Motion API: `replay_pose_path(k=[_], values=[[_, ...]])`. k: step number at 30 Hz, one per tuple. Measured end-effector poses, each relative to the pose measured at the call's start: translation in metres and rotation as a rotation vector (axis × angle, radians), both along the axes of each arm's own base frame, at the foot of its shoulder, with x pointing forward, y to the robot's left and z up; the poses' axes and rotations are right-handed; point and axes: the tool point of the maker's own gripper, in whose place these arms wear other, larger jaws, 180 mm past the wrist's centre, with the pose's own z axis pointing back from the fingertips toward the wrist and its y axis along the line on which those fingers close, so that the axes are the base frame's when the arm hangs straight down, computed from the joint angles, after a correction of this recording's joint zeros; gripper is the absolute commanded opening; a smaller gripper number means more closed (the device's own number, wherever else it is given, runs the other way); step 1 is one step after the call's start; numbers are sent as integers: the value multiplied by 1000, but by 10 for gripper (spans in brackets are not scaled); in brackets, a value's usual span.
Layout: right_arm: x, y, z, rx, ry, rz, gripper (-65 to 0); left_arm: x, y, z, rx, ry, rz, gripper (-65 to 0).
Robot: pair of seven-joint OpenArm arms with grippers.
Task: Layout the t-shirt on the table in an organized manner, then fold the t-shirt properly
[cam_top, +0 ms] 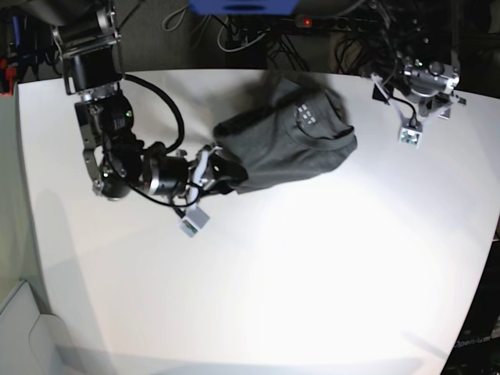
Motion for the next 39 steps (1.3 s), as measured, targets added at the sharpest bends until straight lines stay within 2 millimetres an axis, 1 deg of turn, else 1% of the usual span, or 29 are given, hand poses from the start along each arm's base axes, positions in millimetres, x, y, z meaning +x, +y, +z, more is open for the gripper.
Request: replay_pose_path(k=[2,4,6,10,12,13,15,17,19,21,24,26,28,30,31,33,34,37,39], values=[[-2,0,-1,3,3,-1,-487,-4,9,1,6,-4,43,-185],[-5,1,-4,2,12,3,-487,-3,23,6,14,-24,95,-154],[-8,2,-7,-3,20,6,-487,-5,33,10,-17,-44,162,-133],[-7,4,-5,5,17,6,-487,-11,44,16,-180,-112,317,-131],[-7,4,-5,8,17,5,-487,-12,43,19,-254,-145,356,-131],[-7,4,-5,5,17,5,-487,-9,40,20,-286,-161,354,-131],[-7,4,-5,6,17,5,-487,3,26,25,-367,-223,321,-131],[-7,4,-5,5,17,6,-487,13,18,30,-416,-269,293,-131],[-7,4,-5,4,17,6,-487,15,14,32,-438,-287,284,-131],[-7,4,-7,9,25,3,-487,18,6,33,-466,-288,256,-131],[-10,0,-20,1,71,-7,-486,30,-15,31,-519,-286,190,-131],[-12,-2,-25,-5,87,-11,-486,35,-30,27,-560,-278,149,-131],[-12,-2,-26,-2,93,-13,-486,33,-49,15,-633,-236,120,-131],[-11,-2,-28,-4,98,-15,-486,32,-63,4,-703,-203,110,-131],[-11,-2,-28,-3,97,-16,-486,34,-69,4,-740,-215,106,-131],[-11,-2,-28,-2,97,-16,-486,41,-73,8,-797,-275,108,-131],[-11,-2,-28,-3,97,-16,-486,41,-76,9,-832,-296,113,-131],[-11,-4,-28,-5,97,-17,-486,35,-88,2,-912,-282,123,-131],[-12,-4,-28,-5,98,-17,-486,34,-93,1,-953,-281,127,-131]])
